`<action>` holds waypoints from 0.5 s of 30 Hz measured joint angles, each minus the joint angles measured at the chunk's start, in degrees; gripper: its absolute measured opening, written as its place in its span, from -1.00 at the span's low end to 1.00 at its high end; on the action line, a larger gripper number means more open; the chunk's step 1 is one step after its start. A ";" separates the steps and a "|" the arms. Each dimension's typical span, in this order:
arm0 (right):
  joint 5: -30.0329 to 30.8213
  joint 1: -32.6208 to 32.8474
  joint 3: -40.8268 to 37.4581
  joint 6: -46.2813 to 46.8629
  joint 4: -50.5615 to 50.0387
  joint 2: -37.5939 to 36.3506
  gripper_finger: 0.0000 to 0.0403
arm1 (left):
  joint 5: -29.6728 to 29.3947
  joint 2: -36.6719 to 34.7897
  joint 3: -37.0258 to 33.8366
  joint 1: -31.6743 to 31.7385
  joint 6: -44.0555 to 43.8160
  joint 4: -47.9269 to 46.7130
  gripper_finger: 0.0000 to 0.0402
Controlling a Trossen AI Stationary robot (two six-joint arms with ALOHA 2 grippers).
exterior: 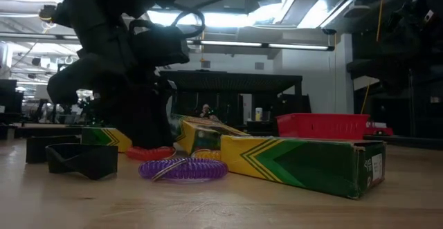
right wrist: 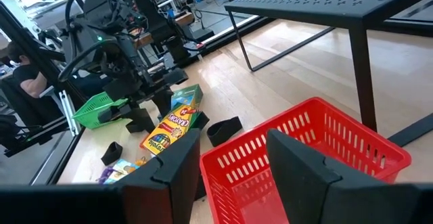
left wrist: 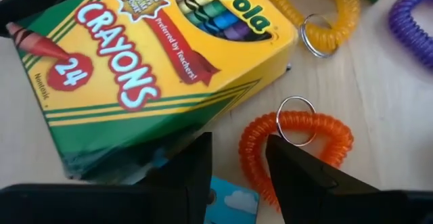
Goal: Pick & Place Office Desk Supplies
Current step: Put the orange spring keychain into the green bin
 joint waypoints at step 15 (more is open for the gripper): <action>0.00 0.00 0.00 0.27 -0.02 0.00 -0.15 | 1.96 -9.25 -0.45 -2.72 1.47 -6.09 -0.91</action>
